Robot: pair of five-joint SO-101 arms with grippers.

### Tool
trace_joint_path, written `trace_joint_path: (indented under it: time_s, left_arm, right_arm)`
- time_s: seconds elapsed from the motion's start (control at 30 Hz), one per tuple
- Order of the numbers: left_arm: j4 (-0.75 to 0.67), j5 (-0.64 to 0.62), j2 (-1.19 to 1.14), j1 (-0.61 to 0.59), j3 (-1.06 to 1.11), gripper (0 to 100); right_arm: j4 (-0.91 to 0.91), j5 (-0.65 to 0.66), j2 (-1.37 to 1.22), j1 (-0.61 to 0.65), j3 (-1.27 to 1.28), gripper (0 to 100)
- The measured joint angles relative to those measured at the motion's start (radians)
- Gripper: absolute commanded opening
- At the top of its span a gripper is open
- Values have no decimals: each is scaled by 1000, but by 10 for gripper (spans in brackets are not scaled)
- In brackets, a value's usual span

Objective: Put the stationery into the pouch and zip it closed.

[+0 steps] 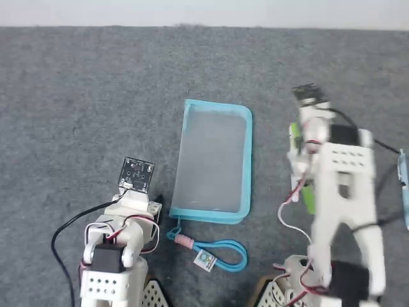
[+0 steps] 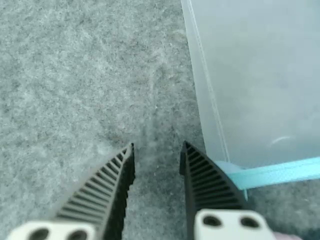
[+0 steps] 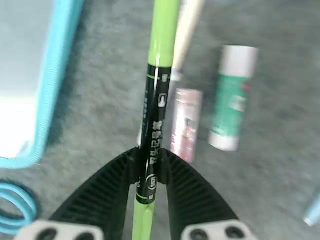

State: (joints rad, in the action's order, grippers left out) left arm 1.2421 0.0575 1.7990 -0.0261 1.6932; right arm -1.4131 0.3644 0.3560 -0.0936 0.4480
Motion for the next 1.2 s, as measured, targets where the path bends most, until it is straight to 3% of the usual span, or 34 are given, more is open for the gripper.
trace_joint_path:
  time_s: [0.23, 0.33, 0.5, 0.8, 1.0, 1.2]
  left_arm:
    - [0, 0, 0, 0, 0, 145]
    - [0, 0, 0, 0, 0, 145]
    - [0, 0, 0, 0, 0, 145]
    - [0, 0, 0, 0, 0, 145]
    - [0, 0, 0, 0, 0, 145]
    - [0, 0, 0, 0, 0, 145]
  right_arm:
    - [-55, 229, -21, -316, -155, 7]
    - [-55, 316, -140, -422, -226, 7]
    - [-21, 354, -425, -543, -385, 7]
    - [-8, 354, -773, -603, -618, 7]
    - [-8, 373, -845, -609, -704, 15]
    - [-2, 410, -847, -609, -706, 95]
